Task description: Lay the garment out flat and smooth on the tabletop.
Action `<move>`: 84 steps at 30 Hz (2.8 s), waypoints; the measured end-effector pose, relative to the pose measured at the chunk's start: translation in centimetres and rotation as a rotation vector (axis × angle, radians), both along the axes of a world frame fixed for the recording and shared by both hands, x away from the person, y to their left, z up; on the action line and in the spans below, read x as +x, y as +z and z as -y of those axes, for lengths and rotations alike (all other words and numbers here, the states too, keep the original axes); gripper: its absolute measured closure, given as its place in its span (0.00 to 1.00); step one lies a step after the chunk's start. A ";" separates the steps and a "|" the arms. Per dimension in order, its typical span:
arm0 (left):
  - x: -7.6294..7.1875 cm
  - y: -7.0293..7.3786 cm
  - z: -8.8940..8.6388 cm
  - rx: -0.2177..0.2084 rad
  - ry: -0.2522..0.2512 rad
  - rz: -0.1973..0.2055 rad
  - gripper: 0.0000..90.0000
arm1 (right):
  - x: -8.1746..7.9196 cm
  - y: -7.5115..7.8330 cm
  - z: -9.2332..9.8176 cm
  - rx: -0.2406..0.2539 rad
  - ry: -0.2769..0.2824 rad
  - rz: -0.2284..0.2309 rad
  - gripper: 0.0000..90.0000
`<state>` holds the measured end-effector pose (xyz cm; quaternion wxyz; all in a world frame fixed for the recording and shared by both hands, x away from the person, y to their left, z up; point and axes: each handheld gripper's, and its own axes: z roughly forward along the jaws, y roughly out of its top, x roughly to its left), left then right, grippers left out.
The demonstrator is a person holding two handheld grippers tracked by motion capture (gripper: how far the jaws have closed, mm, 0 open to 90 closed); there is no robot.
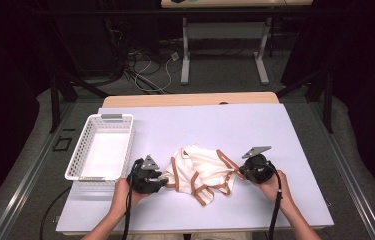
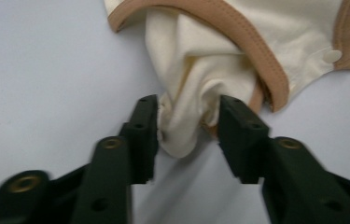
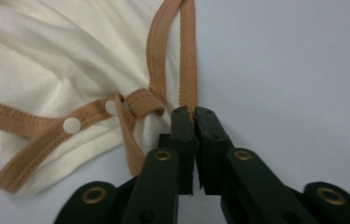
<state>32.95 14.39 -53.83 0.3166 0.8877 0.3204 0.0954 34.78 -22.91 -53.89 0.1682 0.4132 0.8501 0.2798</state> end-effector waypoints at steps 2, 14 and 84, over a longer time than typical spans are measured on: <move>-0.5 0.5 0.3 0.004 -0.017 0.006 0.49 | 0.3 0.0 0.0 0.019 -0.003 0.010 0.85; -2.6 1.2 1.8 0.016 -0.089 0.034 0.44 | 0.4 0.7 -0.4 0.113 -0.001 0.095 0.64; -0.3 2.0 1.6 0.230 0.033 0.087 0.38 | 0.7 0.3 -1.9 0.098 0.075 0.043 0.61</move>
